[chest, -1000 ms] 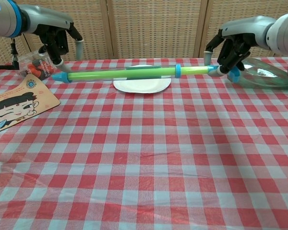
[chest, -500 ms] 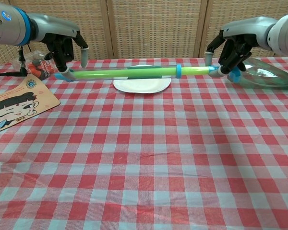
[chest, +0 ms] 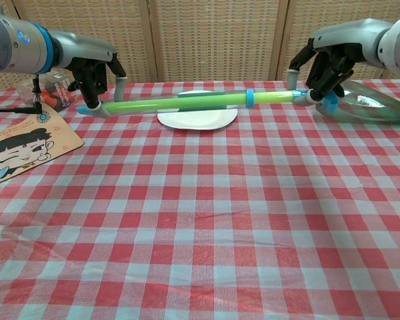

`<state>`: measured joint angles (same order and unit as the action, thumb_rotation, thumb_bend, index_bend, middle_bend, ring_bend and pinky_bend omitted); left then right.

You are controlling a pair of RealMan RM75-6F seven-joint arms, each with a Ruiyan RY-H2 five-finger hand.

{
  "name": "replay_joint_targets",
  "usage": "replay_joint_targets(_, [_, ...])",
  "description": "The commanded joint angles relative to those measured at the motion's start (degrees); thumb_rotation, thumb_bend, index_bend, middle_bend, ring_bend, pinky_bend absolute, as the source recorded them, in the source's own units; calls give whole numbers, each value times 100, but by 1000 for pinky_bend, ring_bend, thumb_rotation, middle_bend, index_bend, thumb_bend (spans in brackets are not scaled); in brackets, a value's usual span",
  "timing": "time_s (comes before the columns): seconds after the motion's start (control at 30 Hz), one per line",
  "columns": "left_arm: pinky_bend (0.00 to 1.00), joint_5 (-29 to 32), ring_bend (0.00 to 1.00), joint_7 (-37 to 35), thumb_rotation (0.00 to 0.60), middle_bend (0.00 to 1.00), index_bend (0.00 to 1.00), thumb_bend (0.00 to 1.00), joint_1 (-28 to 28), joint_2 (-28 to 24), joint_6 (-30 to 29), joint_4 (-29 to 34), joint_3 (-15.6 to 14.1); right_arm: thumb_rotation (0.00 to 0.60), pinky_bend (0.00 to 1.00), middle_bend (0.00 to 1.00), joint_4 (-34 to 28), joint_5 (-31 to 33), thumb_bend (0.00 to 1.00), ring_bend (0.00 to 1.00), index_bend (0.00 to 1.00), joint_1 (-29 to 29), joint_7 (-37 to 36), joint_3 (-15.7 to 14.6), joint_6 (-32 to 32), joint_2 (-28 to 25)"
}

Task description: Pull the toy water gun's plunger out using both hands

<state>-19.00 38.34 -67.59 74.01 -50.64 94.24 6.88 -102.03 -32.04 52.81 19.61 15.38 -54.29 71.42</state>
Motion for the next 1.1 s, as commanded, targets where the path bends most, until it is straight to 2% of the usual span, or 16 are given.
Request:
replay_joint_targets(0.03, [697,-46,796,-26,600,876,607,410,7,9,-45,27,-3,600,729,1000,-29,-35,577,1000,841,-18,-14,-13,-19,-32])
replay_joint_targets(0.3, [696,-169,796,-110,600,876,629,415,93,-164,-153,314,-34,600,729,1000,85,-83,576,1000,841,-76,-142,-78,91,-41])
replay_joint_targets(0.47, [697,-396,796,-302,600,876,629,415,358,-348,-190,514,-212,600,729,1000,318,-135,574,1000,841,-145,-284,-131,176,11])
replay_joint_targets(1.1, [696,-1100,796,-720,600,876,631,415,906,-753,-118,583,-504,600,729,1000,694,-151,567,1000,841,-341,-437,-256,275,-70])
